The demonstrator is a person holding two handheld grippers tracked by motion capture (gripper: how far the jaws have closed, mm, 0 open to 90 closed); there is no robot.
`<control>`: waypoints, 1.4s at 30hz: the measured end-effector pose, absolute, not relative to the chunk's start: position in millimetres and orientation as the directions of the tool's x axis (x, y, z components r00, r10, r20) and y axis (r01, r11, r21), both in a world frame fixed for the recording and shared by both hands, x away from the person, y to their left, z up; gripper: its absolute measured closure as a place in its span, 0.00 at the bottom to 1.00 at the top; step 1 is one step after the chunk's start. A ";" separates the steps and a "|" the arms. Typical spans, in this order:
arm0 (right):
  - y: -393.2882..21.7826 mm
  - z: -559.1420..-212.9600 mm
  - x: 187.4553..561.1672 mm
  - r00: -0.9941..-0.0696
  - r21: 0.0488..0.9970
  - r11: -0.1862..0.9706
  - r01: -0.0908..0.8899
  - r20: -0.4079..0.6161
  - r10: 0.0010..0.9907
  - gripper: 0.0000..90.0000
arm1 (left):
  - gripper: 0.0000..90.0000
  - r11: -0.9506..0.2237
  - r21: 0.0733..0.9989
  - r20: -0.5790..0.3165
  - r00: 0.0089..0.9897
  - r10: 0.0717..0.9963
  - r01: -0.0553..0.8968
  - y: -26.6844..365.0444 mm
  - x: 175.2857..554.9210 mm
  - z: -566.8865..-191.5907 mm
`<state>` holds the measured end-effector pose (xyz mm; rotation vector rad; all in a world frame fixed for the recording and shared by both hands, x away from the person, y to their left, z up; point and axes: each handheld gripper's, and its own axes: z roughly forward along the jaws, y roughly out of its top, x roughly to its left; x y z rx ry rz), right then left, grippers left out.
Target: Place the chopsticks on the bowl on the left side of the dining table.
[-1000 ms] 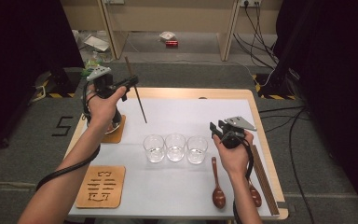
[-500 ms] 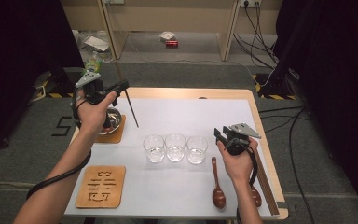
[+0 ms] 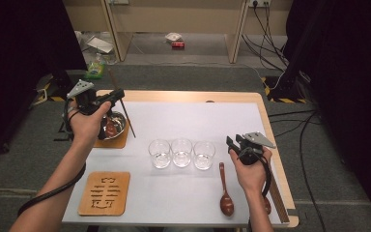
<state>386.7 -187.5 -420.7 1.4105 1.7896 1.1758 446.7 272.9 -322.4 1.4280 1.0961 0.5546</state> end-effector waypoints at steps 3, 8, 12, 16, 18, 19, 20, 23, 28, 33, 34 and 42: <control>-187.9 -422.7 386.8 -0.279 0.891 0.051 0.451 0.087 0.956 0.67 | 0.93 0.145 0.944 -0.269 0.438 0.858 0.296 278.3 442.7 -325.8; -188.1 -423.3 386.2 -0.279 0.891 0.054 0.451 0.083 0.957 0.67 | 0.93 0.152 0.940 -0.278 0.429 0.860 0.304 286.0 438.8 -332.5; -188.4 -422.3 385.7 -0.277 0.889 0.055 0.454 0.083 0.957 0.67 | 0.93 0.152 0.940 -0.277 0.423 0.863 0.306 292.7 434.8 -336.3; -189.0 -422.1 385.4 -0.270 0.887 0.055 0.459 0.080 0.959 0.67 | 0.93 0.156 0.941 -0.278 0.417 0.865 0.302 299.4 430.4 -336.3; -189.2 -422.3 385.5 -0.272 0.887 0.053 0.458 0.083 0.959 0.67 | 0.93 0.153 0.942 -0.272 0.414 0.868 0.299 302.8 428.0 -335.6; -189.3 -422.3 385.3 -0.271 0.887 0.051 0.459 0.085 0.959 0.67 | 0.93 0.151 0.942 -0.270 0.413 0.870 0.299 304.0 427.2 -335.5; -189.3 -422.4 385.2 -0.271 0.887 0.051 0.459 0.085 0.959 0.67 | 0.93 0.148 0.942 -0.269 0.412 0.871 0.302 305.5 426.0 -335.3; -189.4 -422.8 385.3 -0.268 0.888 0.051 0.457 0.082 0.960 0.67 | 0.93 0.147 0.942 -0.266 0.403 0.875 0.302 310.2 423.5 -336.5; -189.5 -422.6 385.0 -0.267 0.888 0.052 0.457 0.082 0.960 0.67 | 0.93 0.151 0.940 -0.268 0.391 0.881 0.305 317.3 419.3 -341.2; -191.7 -422.1 384.6 -0.267 0.890 0.053 0.452 0.079 0.961 0.67 | 0.93 0.166 0.937 -0.279 0.374 0.885 0.307 328.6 412.8 -347.2; -192.1 -422.4 384.7 -0.265 0.890 0.045 0.453 0.087 0.960 0.67 | 0.93 0.168 0.937 -0.280 0.370 0.886 0.308 330.3 411.9 -347.9; -193.8 -423.0 383.8 -0.256 0.887 0.045 0.460 0.084 0.963 0.67 | 0.93 0.175 0.935 -0.282 0.344 0.896 0.309 346.3 402.4 -352.8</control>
